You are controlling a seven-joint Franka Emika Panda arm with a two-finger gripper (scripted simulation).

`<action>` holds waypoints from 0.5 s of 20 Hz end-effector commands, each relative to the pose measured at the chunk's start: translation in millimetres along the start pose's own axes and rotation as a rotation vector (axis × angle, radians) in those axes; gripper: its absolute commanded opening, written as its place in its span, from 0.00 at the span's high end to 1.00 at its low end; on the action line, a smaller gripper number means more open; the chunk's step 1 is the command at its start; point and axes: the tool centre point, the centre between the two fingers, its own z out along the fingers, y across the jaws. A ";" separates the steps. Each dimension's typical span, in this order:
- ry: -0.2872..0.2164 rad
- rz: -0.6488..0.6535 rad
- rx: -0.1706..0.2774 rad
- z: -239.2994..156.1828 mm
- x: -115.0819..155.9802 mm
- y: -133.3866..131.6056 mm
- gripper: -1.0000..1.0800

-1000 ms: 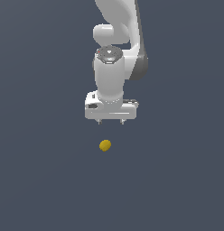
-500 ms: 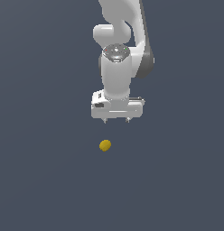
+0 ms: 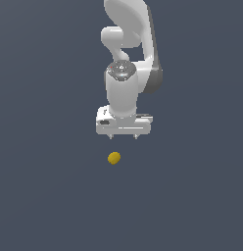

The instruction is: Pick up the object and move it to a goal position.

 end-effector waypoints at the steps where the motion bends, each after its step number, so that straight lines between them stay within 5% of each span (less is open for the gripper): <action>1: -0.004 0.010 -0.004 12.8 5.5 6.9 0.04; 10: -0.016 0.048 -0.021 67.4 24.5 35.2 0.04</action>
